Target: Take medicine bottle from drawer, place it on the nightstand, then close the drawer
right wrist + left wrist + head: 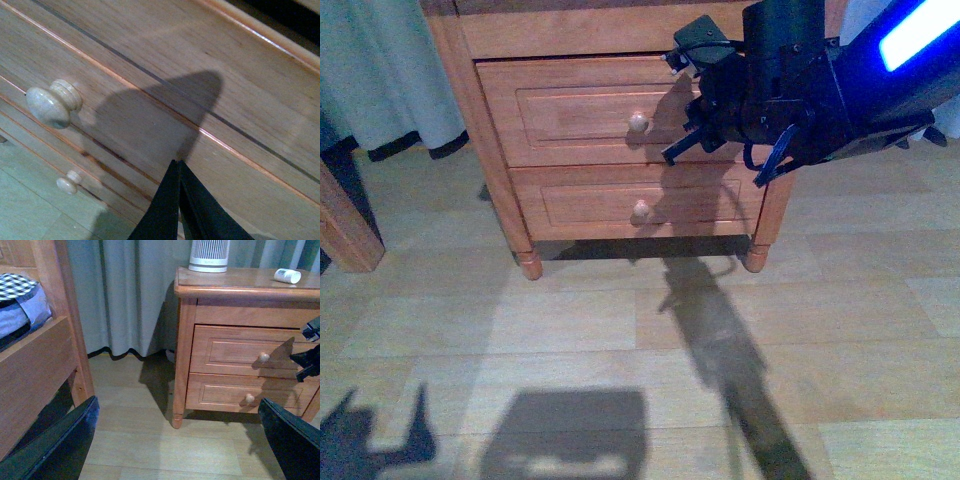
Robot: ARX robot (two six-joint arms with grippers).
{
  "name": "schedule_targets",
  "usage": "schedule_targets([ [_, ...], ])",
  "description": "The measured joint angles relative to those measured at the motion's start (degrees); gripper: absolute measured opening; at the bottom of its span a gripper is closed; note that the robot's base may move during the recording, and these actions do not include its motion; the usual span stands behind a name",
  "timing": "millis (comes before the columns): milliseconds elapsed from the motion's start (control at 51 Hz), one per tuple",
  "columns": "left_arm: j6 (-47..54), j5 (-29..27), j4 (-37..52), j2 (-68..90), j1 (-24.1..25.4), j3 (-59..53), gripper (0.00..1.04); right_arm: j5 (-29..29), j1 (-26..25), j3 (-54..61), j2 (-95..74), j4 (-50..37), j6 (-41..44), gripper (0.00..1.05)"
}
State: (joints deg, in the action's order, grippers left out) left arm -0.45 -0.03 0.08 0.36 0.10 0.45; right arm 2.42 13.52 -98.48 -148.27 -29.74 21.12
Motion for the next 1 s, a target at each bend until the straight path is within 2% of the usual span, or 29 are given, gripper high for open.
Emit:
schedule_targets([
  [275, 0.00, 0.00, 0.00, 0.00, 0.00, 0.00, 0.98, 0.44, -0.52, 0.46, 0.04, -0.52, -1.16, 0.03],
  [431, 0.00, 0.00, 0.00, 0.00, 0.00, 0.00, 0.98, -1.70, -1.44, 5.70, 3.08, -2.82, -5.95, 0.03],
  [549, 0.00, 0.02, 0.00, 0.00, 0.00, 0.00, 0.98, -2.05, -2.29, 13.14, 8.96, -3.80, -12.46, 0.03],
  [706, 0.00, 0.00, 0.00, 0.00, 0.00, 0.00, 0.98, 0.04, -2.14, 31.78, 24.48, -6.99, -24.59, 0.03],
  [1000, 0.00, 0.00, 0.00, 0.00, 0.00, 0.00, 0.98, 3.76, -6.69, 51.67, 54.82, -2.45, -32.50, 0.03],
])
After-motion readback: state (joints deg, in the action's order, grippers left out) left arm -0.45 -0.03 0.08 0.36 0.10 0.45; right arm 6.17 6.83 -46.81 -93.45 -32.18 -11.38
